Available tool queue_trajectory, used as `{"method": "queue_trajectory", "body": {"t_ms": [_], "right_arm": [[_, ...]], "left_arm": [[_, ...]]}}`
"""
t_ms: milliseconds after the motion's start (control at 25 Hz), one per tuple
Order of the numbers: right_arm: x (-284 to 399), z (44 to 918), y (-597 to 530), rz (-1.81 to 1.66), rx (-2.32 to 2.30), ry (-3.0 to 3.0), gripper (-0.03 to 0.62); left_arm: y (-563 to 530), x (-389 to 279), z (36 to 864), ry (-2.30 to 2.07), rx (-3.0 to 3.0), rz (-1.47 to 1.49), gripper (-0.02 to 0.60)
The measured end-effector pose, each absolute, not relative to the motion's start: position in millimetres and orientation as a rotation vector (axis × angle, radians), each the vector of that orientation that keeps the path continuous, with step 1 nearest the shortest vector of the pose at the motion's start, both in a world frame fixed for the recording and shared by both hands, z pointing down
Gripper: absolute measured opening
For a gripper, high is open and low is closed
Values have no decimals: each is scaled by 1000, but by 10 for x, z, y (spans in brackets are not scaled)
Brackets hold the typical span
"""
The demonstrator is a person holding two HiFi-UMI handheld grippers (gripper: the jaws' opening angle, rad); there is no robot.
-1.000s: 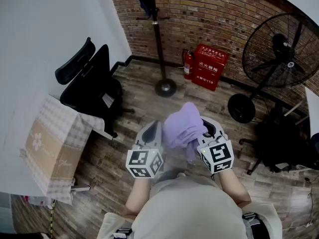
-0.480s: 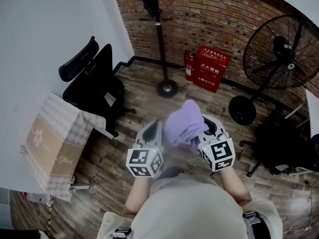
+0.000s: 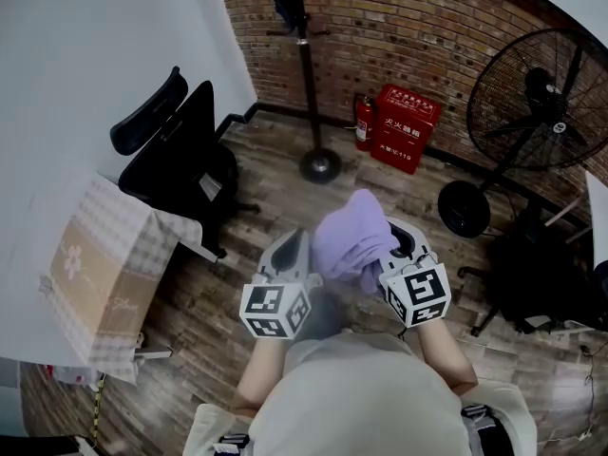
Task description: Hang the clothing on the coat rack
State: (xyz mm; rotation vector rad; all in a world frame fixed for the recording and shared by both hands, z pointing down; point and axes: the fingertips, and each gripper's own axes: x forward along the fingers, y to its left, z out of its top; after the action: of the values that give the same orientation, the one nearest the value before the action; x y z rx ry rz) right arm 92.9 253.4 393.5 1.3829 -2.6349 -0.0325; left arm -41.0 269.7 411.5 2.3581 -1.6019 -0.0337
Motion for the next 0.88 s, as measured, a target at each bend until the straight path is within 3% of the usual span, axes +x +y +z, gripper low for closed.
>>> {"method": "queue_trajectory", "body": {"t_ms": [880], "right_arm": [[663,4025,1005,-7,1446,-2600,18]], "left_arm": [[1102,-728,4190,-1562,2381,-33,5]]}}
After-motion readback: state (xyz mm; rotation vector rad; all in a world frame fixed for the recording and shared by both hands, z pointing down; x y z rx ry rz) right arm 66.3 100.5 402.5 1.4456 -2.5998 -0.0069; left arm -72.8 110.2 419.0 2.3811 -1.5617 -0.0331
